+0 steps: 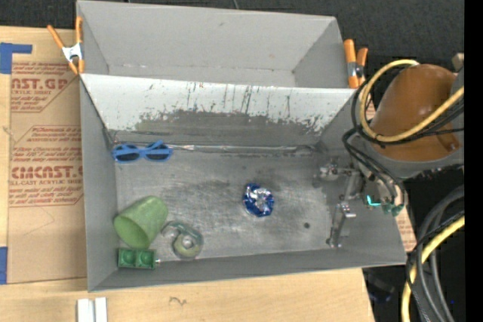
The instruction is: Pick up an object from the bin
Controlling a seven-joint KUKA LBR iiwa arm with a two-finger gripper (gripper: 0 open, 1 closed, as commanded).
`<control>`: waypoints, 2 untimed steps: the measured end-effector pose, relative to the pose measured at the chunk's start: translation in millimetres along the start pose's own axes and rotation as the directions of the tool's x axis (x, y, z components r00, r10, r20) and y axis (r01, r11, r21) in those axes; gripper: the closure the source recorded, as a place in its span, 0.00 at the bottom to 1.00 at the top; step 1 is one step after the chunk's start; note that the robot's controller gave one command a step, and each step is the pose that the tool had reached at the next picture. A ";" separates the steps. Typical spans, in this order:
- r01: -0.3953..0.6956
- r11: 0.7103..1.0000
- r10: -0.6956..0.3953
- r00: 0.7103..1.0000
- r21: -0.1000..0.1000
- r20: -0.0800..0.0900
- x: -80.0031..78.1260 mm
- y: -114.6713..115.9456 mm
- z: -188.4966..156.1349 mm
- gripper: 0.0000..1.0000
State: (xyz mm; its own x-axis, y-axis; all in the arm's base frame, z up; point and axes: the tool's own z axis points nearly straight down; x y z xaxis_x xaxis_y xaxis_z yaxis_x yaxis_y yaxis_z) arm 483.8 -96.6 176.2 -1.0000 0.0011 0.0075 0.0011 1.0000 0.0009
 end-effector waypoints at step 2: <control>-0.285 0.959 0.285 0.959 -0.001 0.007 -8.9 99.2 76.3 0.00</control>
Offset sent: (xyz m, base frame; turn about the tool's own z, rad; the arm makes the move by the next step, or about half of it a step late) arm 0.0286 0.0685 -0.1062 0.1533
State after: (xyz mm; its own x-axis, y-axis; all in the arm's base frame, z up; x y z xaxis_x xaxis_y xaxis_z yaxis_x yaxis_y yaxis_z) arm 492.3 2.6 99.9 -0.9583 0.2856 0.0003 0.2856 0.9583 0.0001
